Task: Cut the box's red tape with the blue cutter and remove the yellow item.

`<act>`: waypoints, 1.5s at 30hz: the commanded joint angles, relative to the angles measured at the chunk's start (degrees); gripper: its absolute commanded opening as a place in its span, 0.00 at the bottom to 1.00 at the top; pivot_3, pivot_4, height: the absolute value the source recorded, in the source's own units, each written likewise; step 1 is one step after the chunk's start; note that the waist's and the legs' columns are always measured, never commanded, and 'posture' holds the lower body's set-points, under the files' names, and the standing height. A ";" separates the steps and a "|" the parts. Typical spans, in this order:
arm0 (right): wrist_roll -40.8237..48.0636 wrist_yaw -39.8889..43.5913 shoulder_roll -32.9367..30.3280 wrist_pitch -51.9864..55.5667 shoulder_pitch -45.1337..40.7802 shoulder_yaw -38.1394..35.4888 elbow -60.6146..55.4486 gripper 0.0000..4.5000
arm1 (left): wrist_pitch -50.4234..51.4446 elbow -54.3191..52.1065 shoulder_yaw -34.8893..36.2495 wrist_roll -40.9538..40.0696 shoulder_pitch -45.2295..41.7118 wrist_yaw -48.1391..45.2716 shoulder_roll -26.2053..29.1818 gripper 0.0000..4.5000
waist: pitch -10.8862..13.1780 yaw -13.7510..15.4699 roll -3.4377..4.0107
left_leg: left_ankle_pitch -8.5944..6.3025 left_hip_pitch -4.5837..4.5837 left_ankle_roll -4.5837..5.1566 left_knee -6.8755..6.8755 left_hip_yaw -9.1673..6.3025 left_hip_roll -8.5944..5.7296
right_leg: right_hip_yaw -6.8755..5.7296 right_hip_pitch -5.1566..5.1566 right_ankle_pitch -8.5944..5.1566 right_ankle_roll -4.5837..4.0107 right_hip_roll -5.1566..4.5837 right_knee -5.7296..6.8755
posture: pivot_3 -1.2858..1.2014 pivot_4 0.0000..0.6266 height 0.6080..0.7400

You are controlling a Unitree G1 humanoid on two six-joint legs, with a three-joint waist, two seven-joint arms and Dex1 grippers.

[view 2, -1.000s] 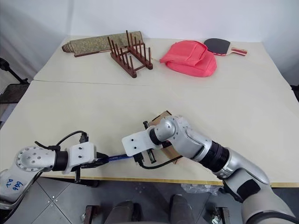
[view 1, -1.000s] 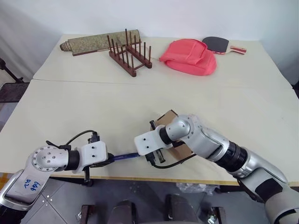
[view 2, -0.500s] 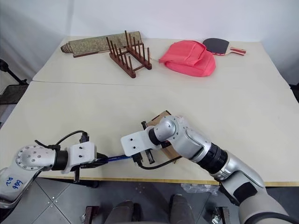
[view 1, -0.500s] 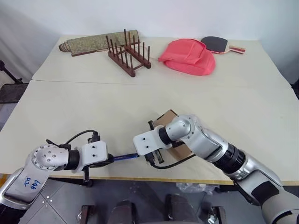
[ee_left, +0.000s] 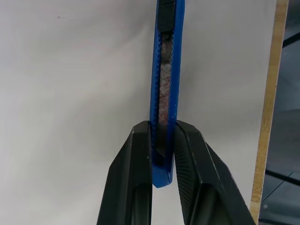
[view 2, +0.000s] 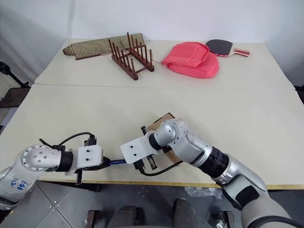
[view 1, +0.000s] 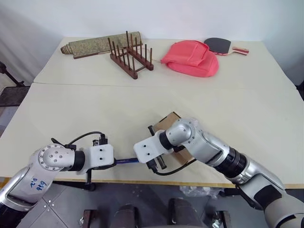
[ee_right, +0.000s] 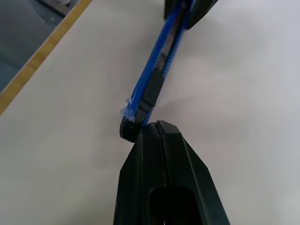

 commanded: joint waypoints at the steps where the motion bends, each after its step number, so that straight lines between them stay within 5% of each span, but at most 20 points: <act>1: -0.86 0.80 0.15 -1.95 0.38 0.14 -0.21 0.00 | 4.19 1.09 -7.01 4.29 2.84 0.41 0.05 0.09 | -0.01 0.01 0.02 | 0.00 0.07 0.00 0.00 0.01 0.01 | 0.02 0.06 0.00 0.00 0.00 0.00 | 0.52 0.24 1.00; 7: -1.93 1.85 0.10 -4.22 1.04 0.91 0.96 0.00 | 6.27 -0.56 -7.57 4.76 3.07 0.92 -0.64 0.09 | -0.02 0.00 0.04 | -0.09 0.69 0.08 -0.10 -0.01 0.10 | 0.05 0.75 0.00 0.00 0.00 -0.13 | 0.52 0.24 1.00; 28: -1.65 2.48 5.40 -6.42 2.74 0.73 4.56 0.00 | 8.38 -0.18 -7.82 4.82 2.22 1.64 -2.40 0.09 | -0.50 -0.02 0.77 | -0.11 0.75 0.11 -0.10 -0.02 0.09 | 0.12 0.81 0.00 -0.01 -0.04 -0.18 | 0.52 0.24 1.00; 35: 0.37 -0.76 8.14 -2.22 0.78 -5.98 4.60 0.00 | 7.91 0.53 -6.20 5.16 1.77 3.43 -3.72 0.09 | -0.52 0.08 0.84 | -0.09 0.76 0.12 -0.10 -0.02 0.10 | 0.15 0.83 0.00 -0.07 -0.05 -0.44 | 0.52 0.24 1.00; 45: 6.54 1.11 3.06 6.46 1.49 -14.19 -2.15 0.00 | 3.78 3.61 -1.72 3.05 2.70 5.01 -8.11 0.09 | -0.50 0.90 0.81 | -0.06 0.64 0.19 -0.10 -0.18 -0.02 | 0.11 0.88 0.07 -0.15 -0.24 -0.64 | 0.52 0.24 1.00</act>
